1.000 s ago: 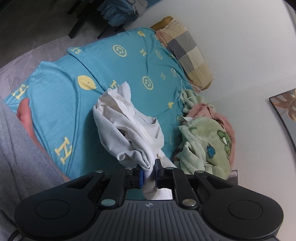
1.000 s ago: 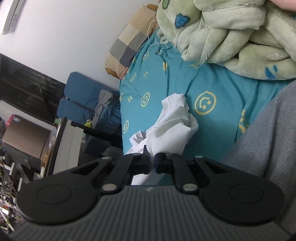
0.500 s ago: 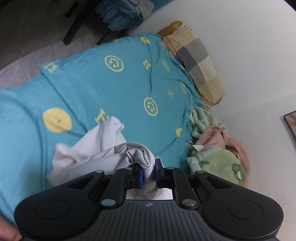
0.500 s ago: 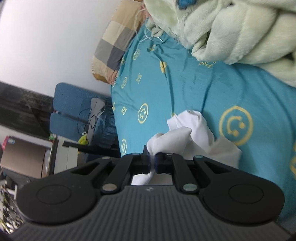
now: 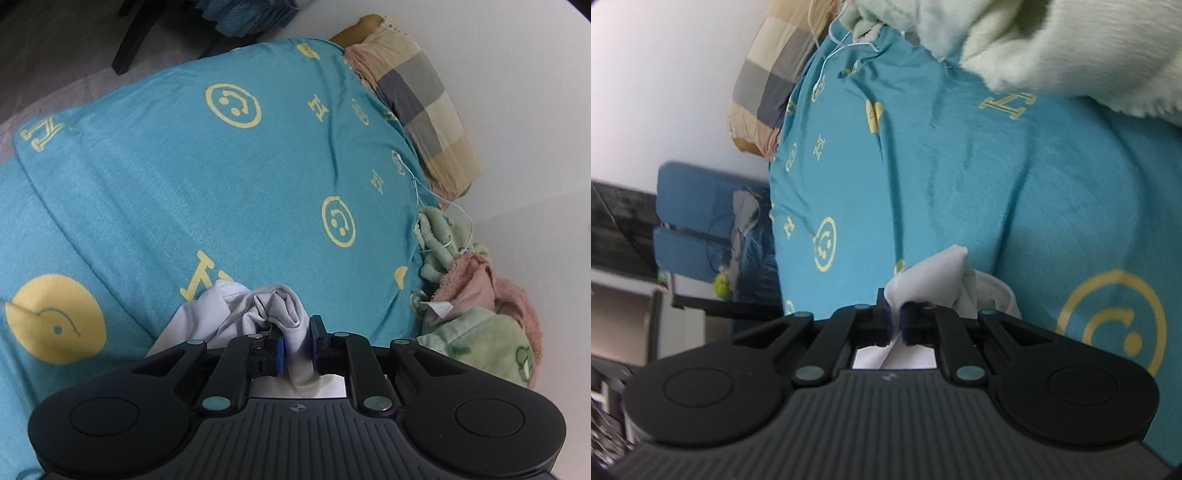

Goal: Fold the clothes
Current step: 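Release the shirt edge with both grippers and pull back, then press the folded white T-shirt flat with both grippers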

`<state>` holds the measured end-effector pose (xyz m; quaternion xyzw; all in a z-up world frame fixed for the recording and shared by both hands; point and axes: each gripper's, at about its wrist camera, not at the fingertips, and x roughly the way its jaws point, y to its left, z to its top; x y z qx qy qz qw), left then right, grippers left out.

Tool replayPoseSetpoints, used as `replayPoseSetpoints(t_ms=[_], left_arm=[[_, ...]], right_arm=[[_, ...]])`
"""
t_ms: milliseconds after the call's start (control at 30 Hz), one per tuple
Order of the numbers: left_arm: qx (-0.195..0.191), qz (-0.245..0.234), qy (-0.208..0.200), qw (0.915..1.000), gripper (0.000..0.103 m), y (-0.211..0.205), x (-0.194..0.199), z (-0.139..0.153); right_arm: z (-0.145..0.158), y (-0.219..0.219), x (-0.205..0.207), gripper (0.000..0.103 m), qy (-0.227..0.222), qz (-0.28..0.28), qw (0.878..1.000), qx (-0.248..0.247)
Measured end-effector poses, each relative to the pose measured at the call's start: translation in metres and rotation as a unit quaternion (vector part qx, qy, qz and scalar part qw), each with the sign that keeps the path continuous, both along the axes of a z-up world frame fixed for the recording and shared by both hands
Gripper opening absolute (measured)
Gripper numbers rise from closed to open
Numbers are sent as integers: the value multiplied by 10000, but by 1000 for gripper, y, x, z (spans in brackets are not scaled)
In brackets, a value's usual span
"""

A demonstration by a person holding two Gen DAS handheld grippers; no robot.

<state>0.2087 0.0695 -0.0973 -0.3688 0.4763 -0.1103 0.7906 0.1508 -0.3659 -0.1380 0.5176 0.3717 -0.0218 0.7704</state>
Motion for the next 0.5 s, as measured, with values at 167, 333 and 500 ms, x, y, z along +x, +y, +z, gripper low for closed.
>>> replayPoseSetpoints(t_ms=[167,333,500], left_arm=[[502,-302,-568,9967,40,-13,-9,17],[1636,-507,-1623,9718,78,-43,-33,46],[2580,-1135,-1882,9408,80,-78,-36,34]], right_arm=[[16,8,-4,15,-326,332,9975,-523],[46,25,-14,82,-1080,603,9841,-1272],[52,47,-2,80,-1262,1162,9578,-2308]])
